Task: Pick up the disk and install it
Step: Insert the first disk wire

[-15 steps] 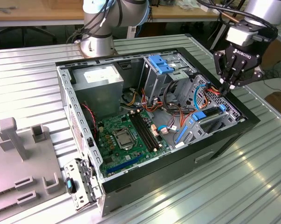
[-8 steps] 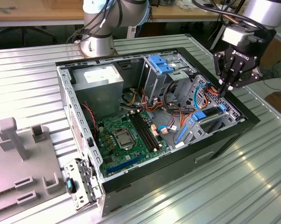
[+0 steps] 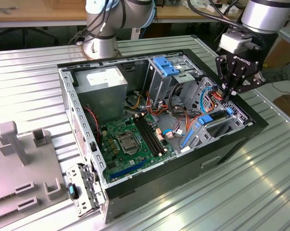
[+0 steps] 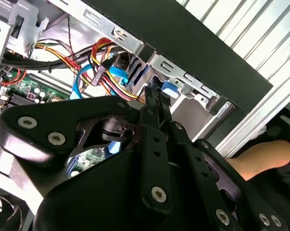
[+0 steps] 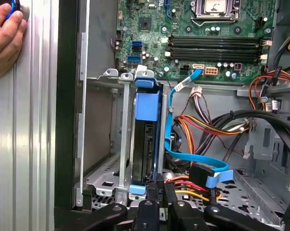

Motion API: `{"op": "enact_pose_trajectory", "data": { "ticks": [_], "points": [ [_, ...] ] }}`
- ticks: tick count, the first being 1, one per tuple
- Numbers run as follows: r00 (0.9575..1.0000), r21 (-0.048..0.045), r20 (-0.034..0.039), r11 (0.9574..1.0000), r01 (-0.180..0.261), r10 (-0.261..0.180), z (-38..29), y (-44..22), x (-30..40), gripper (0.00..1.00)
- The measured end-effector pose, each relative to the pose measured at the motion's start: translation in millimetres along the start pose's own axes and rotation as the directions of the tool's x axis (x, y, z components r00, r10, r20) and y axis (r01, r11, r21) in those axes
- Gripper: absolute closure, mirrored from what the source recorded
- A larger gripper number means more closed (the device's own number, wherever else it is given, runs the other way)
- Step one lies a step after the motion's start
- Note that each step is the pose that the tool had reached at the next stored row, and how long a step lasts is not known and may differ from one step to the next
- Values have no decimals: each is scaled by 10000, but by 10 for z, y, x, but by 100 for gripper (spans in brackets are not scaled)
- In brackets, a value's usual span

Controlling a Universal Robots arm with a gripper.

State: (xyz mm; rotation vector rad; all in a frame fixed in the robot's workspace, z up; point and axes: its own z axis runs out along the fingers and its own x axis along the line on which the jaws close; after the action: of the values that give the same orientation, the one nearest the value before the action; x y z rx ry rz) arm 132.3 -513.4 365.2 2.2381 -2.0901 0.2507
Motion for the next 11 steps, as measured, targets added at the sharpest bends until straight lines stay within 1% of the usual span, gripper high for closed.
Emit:
{"op": "enact_pose_trajectory", "data": {
  "ticks": [3, 5, 6, 7, 9, 11],
  "points": [
    [10000, -2, 1, 10000, -14, 14, 3, 24, 14, 83],
    [10000, -2, -1, 10000, -17, 17, 14, 28, 42, 83],
    [10000, -4, -1, 10000, -22, 22, 29, 31, 67, 83],
    [10000, 15, 0, 10000, -29, 29, 42, 39, 79, 83],
    [10000, 40, 16, 10000, -32, 32, 50, 53, 79, 83],
    [10000, 44, 26, 10000, -47, 47, 58, 80, 76, 83]
  ]
}}
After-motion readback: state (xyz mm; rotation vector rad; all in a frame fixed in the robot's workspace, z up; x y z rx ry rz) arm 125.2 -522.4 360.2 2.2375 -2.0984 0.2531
